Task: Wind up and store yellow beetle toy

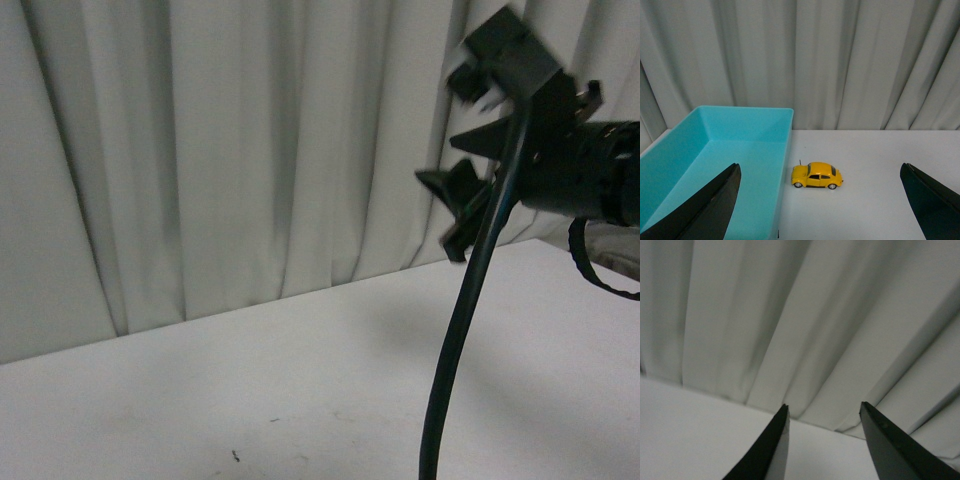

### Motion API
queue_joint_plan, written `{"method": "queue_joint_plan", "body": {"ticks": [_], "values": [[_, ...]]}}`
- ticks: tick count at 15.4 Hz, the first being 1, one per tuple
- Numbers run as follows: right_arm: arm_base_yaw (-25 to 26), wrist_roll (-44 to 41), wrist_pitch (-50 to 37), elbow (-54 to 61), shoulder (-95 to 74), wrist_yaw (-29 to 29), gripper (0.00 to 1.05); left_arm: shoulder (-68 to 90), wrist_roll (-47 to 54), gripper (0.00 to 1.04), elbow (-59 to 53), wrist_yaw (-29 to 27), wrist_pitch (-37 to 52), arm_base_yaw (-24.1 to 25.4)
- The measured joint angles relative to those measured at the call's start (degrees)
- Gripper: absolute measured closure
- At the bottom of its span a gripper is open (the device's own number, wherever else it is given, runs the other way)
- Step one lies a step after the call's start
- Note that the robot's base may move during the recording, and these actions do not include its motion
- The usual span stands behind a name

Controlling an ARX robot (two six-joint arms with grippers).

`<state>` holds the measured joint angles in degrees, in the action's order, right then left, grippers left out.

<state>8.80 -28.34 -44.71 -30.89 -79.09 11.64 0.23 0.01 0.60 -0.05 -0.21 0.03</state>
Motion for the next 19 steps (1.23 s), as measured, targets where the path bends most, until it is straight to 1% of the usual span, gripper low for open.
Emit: {"method": "queue_joint_plan", "body": {"ticks": [1,2,4,7,8,9,13,14,19], "values": [[-0.61,11.96,-4.81,3.87,4.81,-2.86,0.67,0.00,0.00,0.07,0.00,0.02,-0.02,0.00],[-1.01,19.98,-5.75,7.32,7.85,-4.57,0.79,0.00,0.00,0.07,0.00,0.02,-0.02,0.00],[-2.93,25.24,-4.94,14.27,10.71,-5.62,1.04,0.00,0.00,0.07,0.00,0.02,-0.02,0.00],[-4.39,27.21,-4.09,19.69,19.52,-7.39,1.03,0.00,0.00,0.07,0.00,0.15,0.00,0.00],[-6.56,27.41,-2.67,21.44,21.42,-10.51,1.03,0.00,0.00,0.07,0.00,0.04,0.00,0.00],[-8.92,27.43,-1.42,23.21,24.06,-10.82,1.03,0.00,0.00,0.07,0.00,0.04,-0.02,0.00],[-9.05,27.47,4.20,27.34,34.56,-11.58,1.03,0.00,0.00,0.07,0.00,0.02,0.00,0.00],[-9.05,27.47,1.84,28.92,34.82,-11.58,1.03,0.00,0.00,0.07,0.00,0.02,0.00,0.00],[-9.05,27.50,13.81,30.27,47.60,-11.63,1.03,0.00,0.00,0.07,0.00,0.02,0.00,0.00]]}}
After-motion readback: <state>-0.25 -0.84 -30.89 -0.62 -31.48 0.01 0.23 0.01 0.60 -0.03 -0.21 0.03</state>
